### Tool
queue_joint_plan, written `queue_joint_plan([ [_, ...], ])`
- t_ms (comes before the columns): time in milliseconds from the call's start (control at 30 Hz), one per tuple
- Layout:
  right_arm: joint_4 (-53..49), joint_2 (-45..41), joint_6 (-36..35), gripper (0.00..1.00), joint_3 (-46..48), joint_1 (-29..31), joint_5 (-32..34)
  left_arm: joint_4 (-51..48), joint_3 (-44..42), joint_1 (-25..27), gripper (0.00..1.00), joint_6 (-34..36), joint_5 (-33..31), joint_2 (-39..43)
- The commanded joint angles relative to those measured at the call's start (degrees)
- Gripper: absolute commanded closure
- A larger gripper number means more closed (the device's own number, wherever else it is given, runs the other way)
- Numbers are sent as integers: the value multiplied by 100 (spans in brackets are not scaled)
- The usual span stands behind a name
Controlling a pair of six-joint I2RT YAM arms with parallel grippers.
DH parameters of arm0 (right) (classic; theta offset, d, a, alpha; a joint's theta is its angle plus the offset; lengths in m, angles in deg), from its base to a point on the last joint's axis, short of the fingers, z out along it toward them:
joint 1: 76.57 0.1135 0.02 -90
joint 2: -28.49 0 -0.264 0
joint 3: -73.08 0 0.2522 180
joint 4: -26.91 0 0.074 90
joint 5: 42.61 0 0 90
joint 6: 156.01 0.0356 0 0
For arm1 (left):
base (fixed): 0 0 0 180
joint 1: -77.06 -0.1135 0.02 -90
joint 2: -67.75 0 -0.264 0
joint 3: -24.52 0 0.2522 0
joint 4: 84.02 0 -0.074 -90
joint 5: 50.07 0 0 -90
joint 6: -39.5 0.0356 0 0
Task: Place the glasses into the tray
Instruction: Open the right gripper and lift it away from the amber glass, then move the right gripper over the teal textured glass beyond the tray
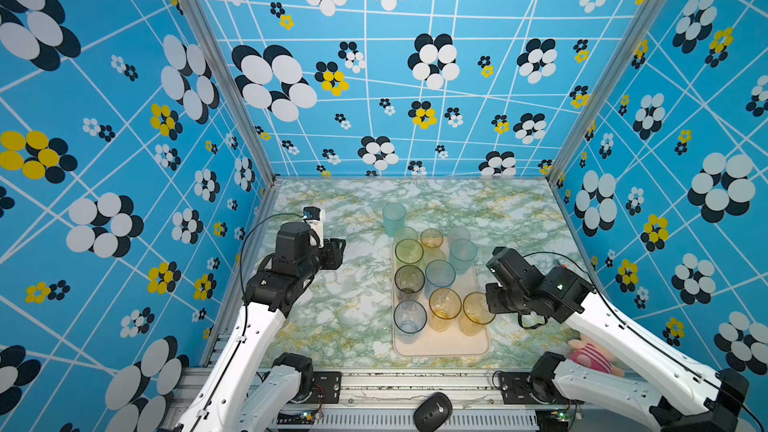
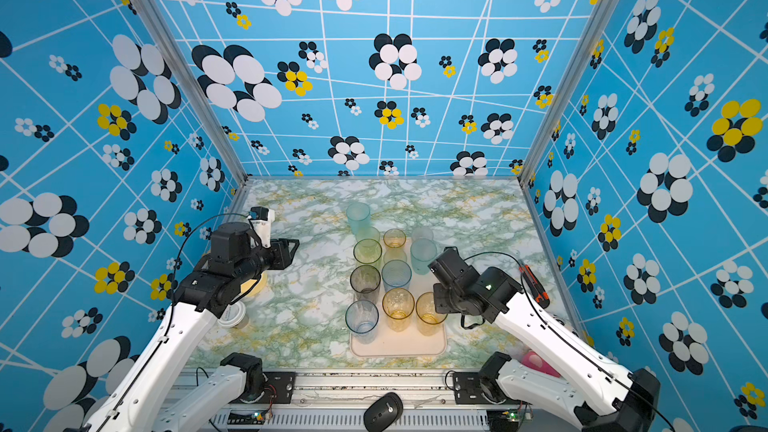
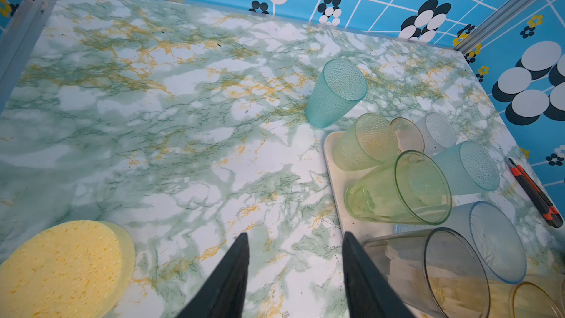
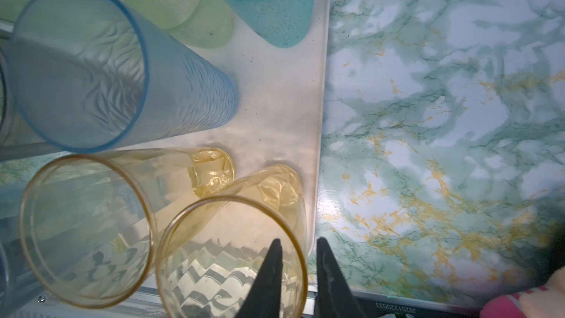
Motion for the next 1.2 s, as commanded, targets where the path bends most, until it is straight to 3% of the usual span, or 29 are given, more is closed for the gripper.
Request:
queue_joint_plan([
  [0,-316,-92,-52,75,-371,35,397,-90,232,20,51,67,153,-98],
  [600,-340,663,-949,67,-2154,7,1082,-281,695,372,54,233,-269,-647],
  [900,37,1262,-1401,65,-2885,-36,853,-237,695,440,54,179,-154,-759],
  [1167,243,2578,-1888,65,-4187,-62,335,28,386,589,55,49,-44,-806],
])
